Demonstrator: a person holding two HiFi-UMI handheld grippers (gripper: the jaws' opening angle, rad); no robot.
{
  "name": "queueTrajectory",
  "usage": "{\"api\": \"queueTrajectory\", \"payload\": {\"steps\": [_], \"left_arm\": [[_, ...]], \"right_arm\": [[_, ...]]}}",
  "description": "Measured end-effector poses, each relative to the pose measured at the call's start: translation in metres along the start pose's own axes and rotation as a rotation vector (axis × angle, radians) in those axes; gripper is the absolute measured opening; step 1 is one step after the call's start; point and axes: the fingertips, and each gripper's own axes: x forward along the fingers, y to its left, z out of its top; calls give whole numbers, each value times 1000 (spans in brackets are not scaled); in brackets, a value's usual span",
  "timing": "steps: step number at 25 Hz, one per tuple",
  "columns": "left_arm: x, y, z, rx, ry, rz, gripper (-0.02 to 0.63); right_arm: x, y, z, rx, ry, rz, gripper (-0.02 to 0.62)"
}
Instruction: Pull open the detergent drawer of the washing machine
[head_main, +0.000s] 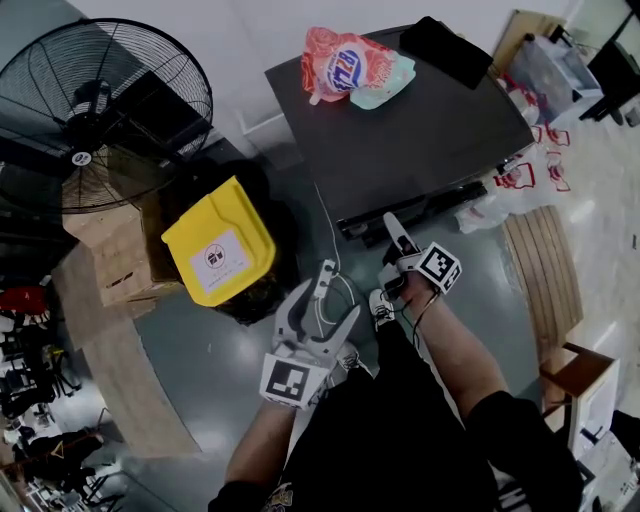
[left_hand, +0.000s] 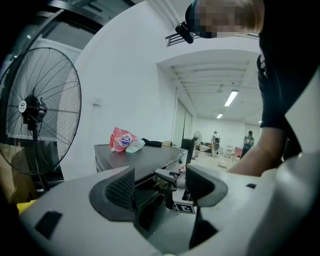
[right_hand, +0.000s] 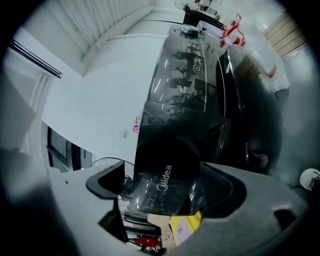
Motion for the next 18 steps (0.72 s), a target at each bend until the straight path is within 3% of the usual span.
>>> {"api": "queueTrajectory", "payload": {"steps": [6,10,13,18], "left_arm": [[5,5,-4,-16,2,11,290],[5,6,-7,-21,7,15,290],[4,5,-7,-30,8,18,290],[4,1,-7,-22,5,12,290]], "right_arm": [[11,-9,-2,2,28,-32,476],[17,-5,-2,-8,31,29,477],[12,-12,-4,3,37,-35,474],[11,-12,-4,9,27,-33,463]]}}
